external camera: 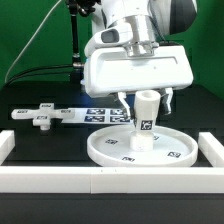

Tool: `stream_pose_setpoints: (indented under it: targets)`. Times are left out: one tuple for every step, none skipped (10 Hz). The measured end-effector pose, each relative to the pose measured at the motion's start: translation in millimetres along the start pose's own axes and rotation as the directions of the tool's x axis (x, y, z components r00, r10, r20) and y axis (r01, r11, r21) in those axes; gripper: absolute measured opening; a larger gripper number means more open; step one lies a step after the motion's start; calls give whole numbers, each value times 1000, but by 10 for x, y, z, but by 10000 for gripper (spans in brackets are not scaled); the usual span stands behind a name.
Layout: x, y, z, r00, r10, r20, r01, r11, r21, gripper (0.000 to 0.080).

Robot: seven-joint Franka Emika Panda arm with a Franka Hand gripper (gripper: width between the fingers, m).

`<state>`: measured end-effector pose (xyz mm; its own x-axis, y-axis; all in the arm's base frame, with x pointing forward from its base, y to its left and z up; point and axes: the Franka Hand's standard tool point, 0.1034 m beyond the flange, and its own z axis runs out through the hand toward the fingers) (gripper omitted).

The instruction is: Assemble round table

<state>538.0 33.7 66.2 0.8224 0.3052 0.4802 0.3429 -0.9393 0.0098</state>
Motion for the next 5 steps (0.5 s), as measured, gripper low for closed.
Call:
stream_pose_setpoints:
  targets:
    - [27,17,-47,1000,-5,-1,5,1000,-5,635]
    - [46,39,-96,1000,-10,-4,10,1000,-12,645]
    - [70,70,-153,1000,-15,1,15,1000,-16,645]
    - [107,138,-221,1000,-19,5,19,1000,-24,649]
    - [138,208,-274,1000,-22,10,22,999,-31,649]
